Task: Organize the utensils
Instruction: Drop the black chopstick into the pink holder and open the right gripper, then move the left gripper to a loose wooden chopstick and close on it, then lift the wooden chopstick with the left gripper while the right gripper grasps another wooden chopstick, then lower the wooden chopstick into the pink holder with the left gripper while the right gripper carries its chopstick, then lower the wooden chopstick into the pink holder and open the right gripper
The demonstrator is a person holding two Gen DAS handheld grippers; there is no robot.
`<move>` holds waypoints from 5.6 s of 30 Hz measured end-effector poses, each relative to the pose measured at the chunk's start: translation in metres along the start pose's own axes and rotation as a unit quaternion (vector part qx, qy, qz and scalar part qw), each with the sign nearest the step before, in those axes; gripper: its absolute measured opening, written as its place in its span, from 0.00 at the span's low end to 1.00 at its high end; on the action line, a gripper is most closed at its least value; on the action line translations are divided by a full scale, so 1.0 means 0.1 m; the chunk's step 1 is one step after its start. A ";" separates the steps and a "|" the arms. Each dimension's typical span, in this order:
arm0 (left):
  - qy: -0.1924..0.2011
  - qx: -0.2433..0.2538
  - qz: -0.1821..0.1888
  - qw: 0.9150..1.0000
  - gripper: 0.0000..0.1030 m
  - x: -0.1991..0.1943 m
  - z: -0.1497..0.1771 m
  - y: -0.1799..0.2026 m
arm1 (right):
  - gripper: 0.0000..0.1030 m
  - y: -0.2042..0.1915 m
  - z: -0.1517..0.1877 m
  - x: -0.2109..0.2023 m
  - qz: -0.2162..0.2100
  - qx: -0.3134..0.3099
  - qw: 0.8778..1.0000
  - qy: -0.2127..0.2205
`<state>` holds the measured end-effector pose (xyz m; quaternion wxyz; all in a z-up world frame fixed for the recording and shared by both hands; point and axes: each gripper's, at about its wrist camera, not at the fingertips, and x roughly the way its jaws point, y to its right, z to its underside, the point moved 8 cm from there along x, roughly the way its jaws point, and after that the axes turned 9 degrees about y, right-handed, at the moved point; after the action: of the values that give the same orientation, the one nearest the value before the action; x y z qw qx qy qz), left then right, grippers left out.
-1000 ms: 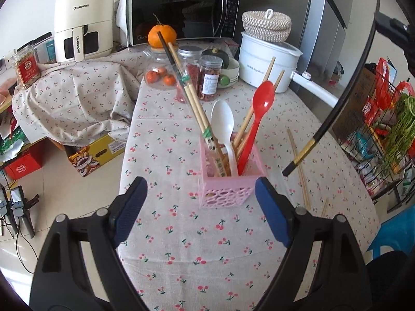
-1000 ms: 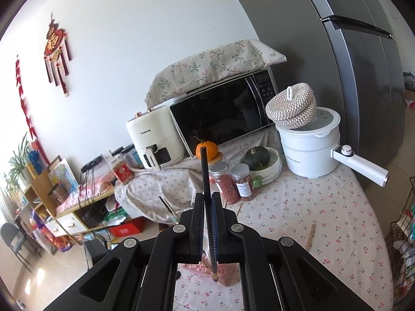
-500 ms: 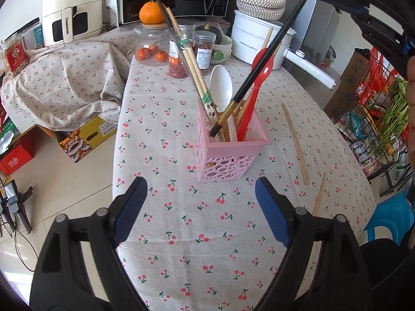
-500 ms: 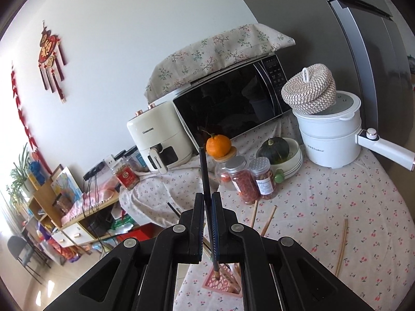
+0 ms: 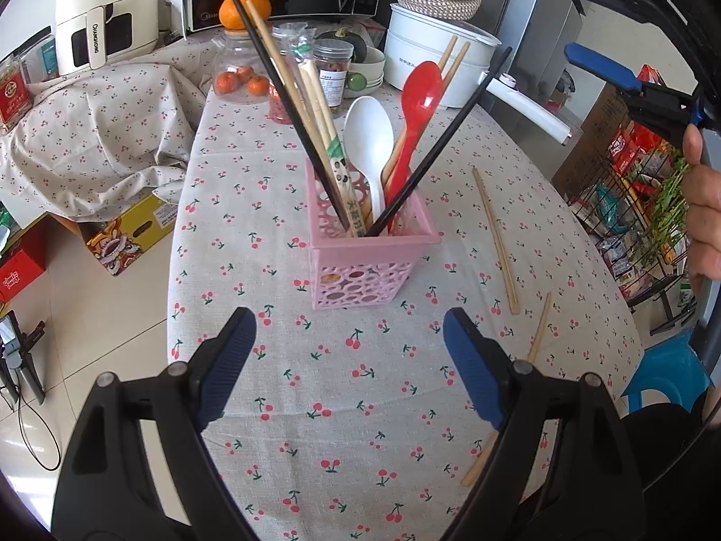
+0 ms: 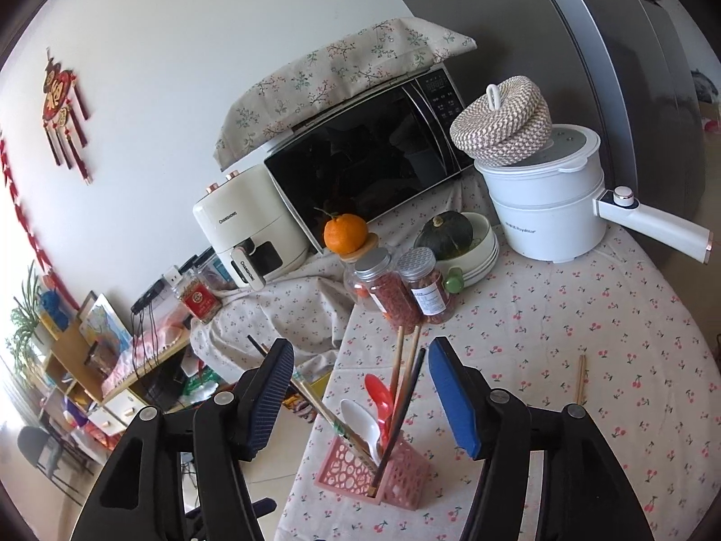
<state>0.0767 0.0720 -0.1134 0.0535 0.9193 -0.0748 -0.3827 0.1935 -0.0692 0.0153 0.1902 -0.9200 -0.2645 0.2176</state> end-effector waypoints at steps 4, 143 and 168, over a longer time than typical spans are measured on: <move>-0.007 0.008 0.015 1.000 0.83 0.03 0.01 0.18 | 0.77 0.25 -0.02 -0.21 0.017 0.000 1.000 -0.003; 0.145 -0.008 0.020 0.989 0.07 -0.15 -0.98 -0.13 | 0.09 0.71 0.10 -0.43 0.073 -0.051 0.996 0.019; 0.048 -0.101 -0.009 0.994 0.77 -0.26 -0.54 -0.75 | 0.09 -0.47 0.34 0.18 0.093 -0.069 0.962 0.246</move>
<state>0.1039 0.1528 -0.0694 0.1467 0.9270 -0.0251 -0.3442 0.1712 -0.0143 0.0035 0.1646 -0.9766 -0.1375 -0.0175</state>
